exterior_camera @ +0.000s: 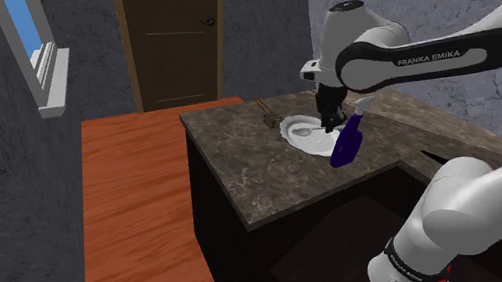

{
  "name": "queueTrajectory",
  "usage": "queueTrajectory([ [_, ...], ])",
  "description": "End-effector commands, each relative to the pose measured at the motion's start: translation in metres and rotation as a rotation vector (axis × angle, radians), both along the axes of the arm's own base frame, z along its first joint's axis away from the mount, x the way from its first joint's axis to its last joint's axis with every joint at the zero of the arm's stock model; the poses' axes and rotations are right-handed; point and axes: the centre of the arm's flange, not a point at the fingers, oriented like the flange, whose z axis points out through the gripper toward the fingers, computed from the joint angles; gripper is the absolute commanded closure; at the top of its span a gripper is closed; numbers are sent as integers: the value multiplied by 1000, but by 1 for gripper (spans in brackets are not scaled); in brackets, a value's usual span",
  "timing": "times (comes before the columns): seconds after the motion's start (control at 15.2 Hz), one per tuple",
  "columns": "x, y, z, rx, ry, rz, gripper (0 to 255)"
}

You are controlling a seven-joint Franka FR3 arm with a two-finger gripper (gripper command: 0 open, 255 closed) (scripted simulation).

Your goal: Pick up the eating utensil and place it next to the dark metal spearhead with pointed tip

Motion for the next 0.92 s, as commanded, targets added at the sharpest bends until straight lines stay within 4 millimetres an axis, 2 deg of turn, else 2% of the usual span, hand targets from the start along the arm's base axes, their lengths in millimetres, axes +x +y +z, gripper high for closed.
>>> queueTrajectory([
  [0.0, -14, -23, 0, 0, 0, 2, 255],
  [0.86, -94, -175, 0, 0, 0, 2, 255],
])
